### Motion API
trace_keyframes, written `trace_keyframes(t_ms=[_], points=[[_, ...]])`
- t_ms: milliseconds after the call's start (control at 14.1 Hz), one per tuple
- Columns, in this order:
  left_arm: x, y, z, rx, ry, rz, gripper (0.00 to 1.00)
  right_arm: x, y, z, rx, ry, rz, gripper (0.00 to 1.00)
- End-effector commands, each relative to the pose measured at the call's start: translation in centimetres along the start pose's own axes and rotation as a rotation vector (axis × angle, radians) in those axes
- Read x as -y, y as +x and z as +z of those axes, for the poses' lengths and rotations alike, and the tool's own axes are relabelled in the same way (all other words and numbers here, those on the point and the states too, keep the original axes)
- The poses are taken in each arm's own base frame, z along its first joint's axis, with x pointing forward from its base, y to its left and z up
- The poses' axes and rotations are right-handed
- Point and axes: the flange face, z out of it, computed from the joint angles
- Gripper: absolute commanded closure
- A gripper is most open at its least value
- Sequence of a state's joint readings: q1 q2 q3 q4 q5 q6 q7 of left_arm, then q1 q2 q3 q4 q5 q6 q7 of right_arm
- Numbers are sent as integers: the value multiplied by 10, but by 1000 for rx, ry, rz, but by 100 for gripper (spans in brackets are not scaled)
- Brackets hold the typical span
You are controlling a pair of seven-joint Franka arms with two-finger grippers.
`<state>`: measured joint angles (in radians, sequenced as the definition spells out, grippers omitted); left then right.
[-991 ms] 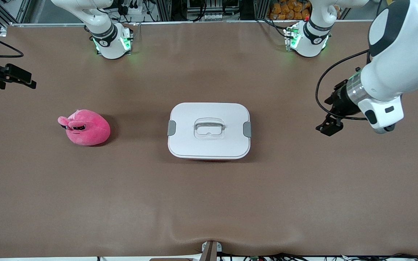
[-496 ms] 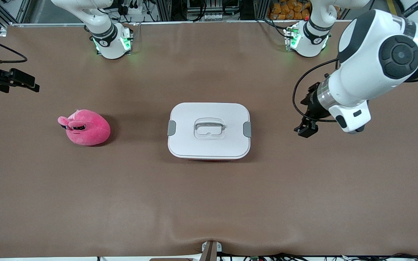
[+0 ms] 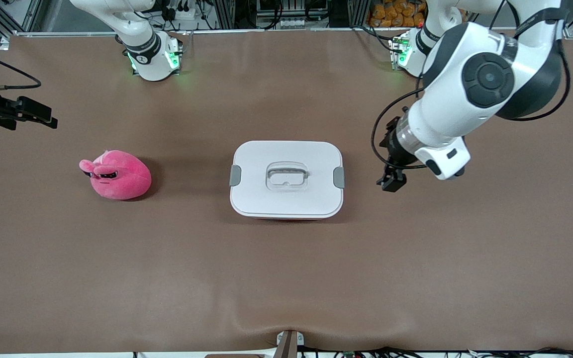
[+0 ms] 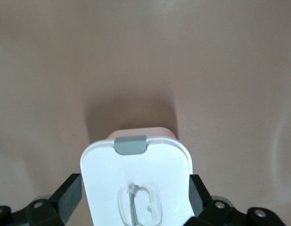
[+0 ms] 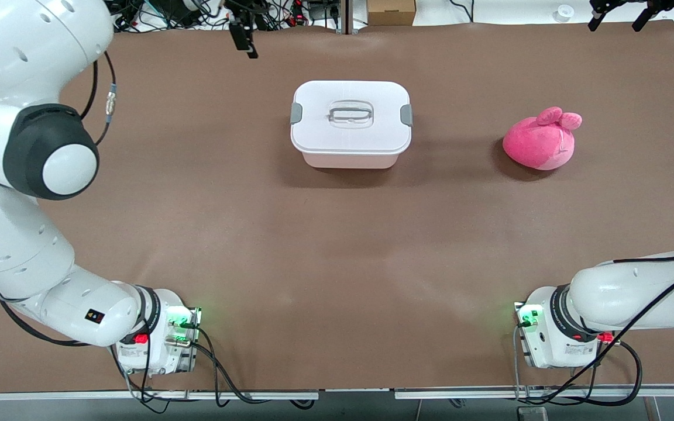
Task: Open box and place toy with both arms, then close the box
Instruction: 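Move the left gripper over the white box lid handle, then lower the left gripper onto the lid handle while the right gripper reaches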
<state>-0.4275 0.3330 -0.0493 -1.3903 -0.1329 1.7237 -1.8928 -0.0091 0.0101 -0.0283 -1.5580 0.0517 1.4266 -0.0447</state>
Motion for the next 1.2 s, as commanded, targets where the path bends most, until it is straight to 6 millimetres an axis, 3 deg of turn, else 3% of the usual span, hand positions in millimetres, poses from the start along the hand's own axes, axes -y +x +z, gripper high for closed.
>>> trace_keyframes(t_ms=[0,425,708,1133], points=[[-2,-25,11,17,-6,-39,0,5,1,-1,-5,5,-15,0],[12,-87,46,18,-6,-92,0,3,2,0,-3,4,-12,0],[15,-110,74,10,6,-110,0,7,2,0,-5,3,-18,0],[16,-137,95,25,-23,-166,0,6,4,3,2,3,-17,0]])
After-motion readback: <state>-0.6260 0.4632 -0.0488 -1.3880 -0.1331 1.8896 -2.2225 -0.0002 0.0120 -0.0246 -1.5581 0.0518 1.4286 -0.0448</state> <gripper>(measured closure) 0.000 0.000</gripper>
